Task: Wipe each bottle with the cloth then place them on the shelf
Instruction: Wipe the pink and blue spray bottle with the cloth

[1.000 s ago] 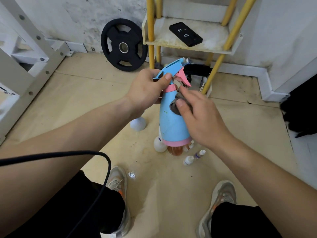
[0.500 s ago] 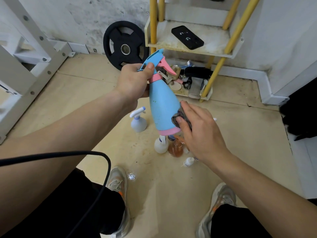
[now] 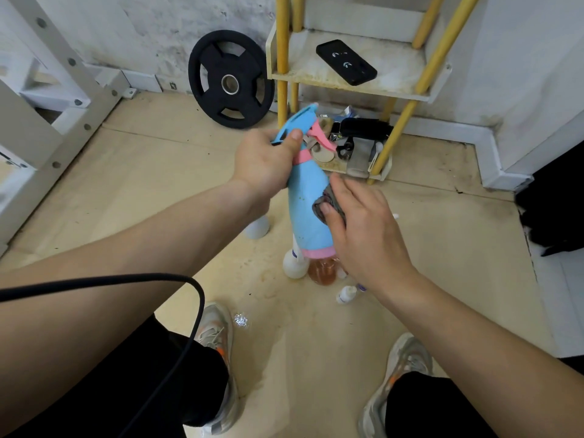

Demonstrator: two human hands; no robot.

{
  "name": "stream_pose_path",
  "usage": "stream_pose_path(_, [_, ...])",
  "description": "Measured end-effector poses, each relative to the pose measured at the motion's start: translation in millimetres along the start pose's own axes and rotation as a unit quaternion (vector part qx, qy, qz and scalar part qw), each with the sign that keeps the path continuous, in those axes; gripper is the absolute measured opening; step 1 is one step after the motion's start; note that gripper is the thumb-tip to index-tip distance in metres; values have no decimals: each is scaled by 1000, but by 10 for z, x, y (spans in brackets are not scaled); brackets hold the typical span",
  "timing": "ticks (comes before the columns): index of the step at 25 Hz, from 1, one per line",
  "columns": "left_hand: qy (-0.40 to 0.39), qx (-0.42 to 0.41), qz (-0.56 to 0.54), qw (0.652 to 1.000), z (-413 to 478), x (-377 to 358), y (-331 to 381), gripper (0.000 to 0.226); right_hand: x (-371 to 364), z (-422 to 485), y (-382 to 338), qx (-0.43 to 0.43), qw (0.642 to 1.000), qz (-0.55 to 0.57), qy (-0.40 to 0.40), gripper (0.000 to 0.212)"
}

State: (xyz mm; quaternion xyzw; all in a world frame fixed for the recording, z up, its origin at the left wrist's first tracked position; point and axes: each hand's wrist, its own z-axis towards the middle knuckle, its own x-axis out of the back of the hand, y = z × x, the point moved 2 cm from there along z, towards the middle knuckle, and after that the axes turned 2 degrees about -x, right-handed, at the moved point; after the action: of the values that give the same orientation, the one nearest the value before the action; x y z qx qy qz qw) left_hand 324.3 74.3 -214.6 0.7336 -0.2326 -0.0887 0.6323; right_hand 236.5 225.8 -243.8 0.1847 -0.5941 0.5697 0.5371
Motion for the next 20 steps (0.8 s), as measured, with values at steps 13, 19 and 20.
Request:
stream_pose_path(13, [-25,61,-87,994,127,57,6,26,9,-57,158,-186,961,204,-24,39])
stream_pose_path(19, [-153,30,-47,987,171,150,80,24,28,12,241,-200,937,285,-31,25])
stream_pose_path(20, [-159,16,-29,987,170,175,106,21,32,29,255,-201,934,295,-32,25])
